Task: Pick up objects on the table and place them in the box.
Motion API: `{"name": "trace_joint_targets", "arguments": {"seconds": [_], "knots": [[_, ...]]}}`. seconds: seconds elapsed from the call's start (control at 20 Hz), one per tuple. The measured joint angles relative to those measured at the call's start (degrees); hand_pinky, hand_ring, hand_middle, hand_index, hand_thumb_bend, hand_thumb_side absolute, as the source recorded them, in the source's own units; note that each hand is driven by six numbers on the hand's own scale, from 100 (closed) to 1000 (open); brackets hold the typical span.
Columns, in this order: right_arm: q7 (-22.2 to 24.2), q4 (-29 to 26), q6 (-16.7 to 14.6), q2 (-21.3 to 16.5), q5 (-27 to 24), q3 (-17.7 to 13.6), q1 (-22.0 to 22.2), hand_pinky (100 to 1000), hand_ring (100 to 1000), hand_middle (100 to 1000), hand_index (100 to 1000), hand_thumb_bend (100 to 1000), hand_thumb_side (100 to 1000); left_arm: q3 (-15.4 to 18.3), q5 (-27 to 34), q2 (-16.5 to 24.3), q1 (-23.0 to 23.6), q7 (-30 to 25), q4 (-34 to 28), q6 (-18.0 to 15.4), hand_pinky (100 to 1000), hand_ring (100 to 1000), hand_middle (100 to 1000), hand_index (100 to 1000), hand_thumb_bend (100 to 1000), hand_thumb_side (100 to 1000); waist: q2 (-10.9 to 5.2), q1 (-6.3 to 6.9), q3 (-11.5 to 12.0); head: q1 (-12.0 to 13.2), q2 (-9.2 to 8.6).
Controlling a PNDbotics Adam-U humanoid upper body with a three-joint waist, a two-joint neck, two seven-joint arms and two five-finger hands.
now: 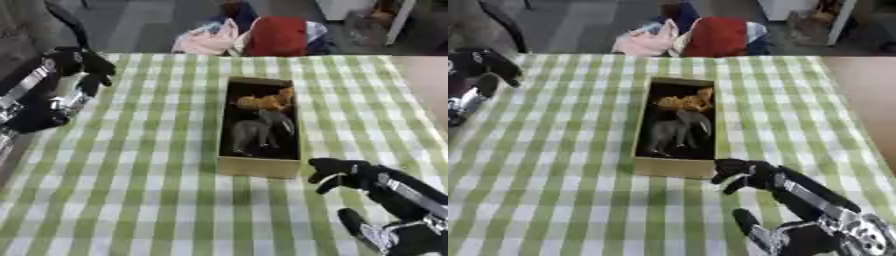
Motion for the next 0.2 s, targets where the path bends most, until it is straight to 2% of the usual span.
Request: {"name": "trace_joint_targets", "arguments": {"seconds": [0.2], "knots": [[-2.18,-0.20,0.27,0.00,-0.06,-0.88,0.24,724,1000,766,916,109,343,1.42,1.96,-2.99,2.55,0.90,-1.88,1.59,751,604,630,750,100,739,0.27,0.03,0.05,-0.14,0.49]]}}
